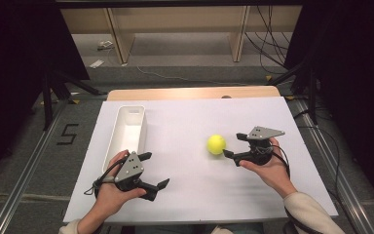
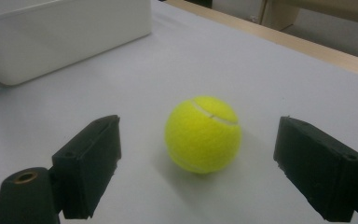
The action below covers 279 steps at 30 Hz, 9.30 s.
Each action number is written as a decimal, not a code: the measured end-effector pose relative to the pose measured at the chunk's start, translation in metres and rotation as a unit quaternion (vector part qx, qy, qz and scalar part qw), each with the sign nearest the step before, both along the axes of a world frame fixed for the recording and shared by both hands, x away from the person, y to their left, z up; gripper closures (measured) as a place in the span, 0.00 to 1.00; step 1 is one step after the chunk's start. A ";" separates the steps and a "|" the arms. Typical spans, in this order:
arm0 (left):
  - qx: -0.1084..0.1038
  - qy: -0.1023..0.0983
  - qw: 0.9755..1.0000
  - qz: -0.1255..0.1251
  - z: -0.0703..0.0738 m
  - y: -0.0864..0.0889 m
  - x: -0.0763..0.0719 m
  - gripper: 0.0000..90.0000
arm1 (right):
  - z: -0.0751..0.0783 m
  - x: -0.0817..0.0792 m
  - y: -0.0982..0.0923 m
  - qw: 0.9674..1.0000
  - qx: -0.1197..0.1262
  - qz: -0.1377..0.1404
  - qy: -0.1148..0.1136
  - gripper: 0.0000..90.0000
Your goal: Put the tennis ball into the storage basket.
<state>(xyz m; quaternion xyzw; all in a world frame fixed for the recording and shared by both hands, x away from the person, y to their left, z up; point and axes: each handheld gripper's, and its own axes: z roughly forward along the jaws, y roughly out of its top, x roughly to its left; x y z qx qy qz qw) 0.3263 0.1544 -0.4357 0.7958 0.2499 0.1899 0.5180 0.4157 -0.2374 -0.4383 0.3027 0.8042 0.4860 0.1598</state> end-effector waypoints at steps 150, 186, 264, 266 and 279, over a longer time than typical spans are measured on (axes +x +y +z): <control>-0.003 0.003 1.000 -0.008 0.001 0.000 -0.002 0.00 | -0.044 0.056 0.051 0.995 -0.076 -0.013 0.062 0.29; -0.002 0.001 1.000 -0.007 0.002 0.000 -0.002 0.00 | -0.027 0.052 0.054 0.998 -0.053 -0.007 0.032 0.30; -0.002 0.001 1.000 -0.010 0.002 0.000 -0.003 0.00 | 0.007 0.044 0.068 1.000 -0.002 0.004 -0.013 0.30; -0.002 0.002 1.000 -0.011 0.002 0.000 -0.003 0.00 | 0.007 0.045 0.068 1.000 -0.002 0.004 -0.013 0.30; -0.002 0.002 1.000 -0.011 0.002 0.000 -0.002 0.00 | 0.013 0.045 0.070 1.000 0.006 0.004 -0.019 0.30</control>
